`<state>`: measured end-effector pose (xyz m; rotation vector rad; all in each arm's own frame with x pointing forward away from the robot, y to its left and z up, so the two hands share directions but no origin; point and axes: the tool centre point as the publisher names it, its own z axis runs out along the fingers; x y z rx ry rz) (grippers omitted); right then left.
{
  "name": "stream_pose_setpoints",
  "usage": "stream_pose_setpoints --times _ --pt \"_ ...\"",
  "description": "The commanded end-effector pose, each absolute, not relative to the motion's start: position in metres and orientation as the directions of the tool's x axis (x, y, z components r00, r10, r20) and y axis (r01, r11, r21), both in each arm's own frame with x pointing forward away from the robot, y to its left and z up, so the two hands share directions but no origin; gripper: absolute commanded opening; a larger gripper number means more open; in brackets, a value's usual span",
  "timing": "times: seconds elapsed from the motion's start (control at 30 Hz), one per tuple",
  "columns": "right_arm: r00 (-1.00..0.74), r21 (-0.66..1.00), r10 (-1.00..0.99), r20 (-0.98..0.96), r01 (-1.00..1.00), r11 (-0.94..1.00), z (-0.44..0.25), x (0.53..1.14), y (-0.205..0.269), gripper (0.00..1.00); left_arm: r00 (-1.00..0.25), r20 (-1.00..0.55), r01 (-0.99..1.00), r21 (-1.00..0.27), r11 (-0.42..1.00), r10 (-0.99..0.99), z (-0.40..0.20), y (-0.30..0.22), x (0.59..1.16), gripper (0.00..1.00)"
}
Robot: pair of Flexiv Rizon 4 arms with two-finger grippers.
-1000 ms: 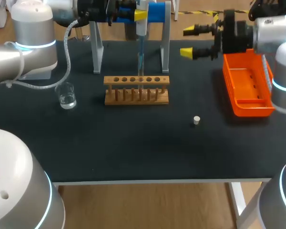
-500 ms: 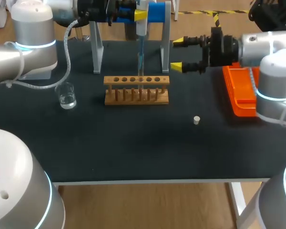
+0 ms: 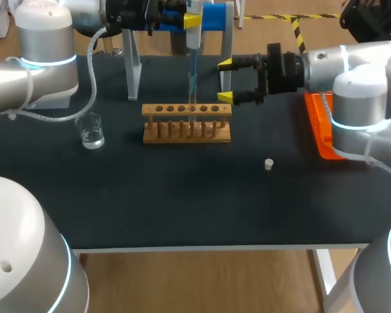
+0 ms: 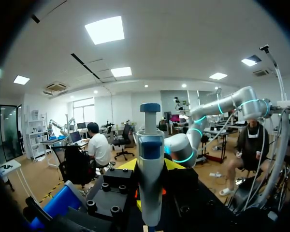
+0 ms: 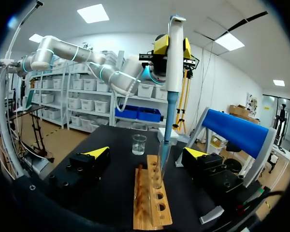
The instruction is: Invert the test tube, pick up the pipette, mount the tip to pipette, aspirate from beaker and dispense into the tube, eject the tip, return the pipette, and cap with the stopper.
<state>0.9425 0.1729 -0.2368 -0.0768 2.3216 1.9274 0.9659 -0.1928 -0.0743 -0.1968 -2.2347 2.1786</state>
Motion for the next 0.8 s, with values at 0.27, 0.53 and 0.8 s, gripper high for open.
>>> stream_pose_setpoints --times 0.27,0.53,0.8 --pt "-0.996 0.97 0.005 -0.09 -0.086 0.226 -0.25 0.969 0.206 1.0 -0.991 -0.077 0.08 -0.997 0.023 0.105 -0.074 -0.192 0.967 0.0" --pt "-0.998 0.962 0.002 -0.063 -0.06 0.268 -0.262 0.982 0.22 1.0 -0.991 -0.077 0.08 -0.997 0.023 0.105 -0.074 -0.192 0.967 0.0" --pt "-0.998 0.951 0.0 -0.055 -0.052 0.304 -0.274 0.989 0.236 1.0 -0.991 -0.077 0.08 -0.997 0.023 0.105 -0.074 -0.192 0.967 0.0"
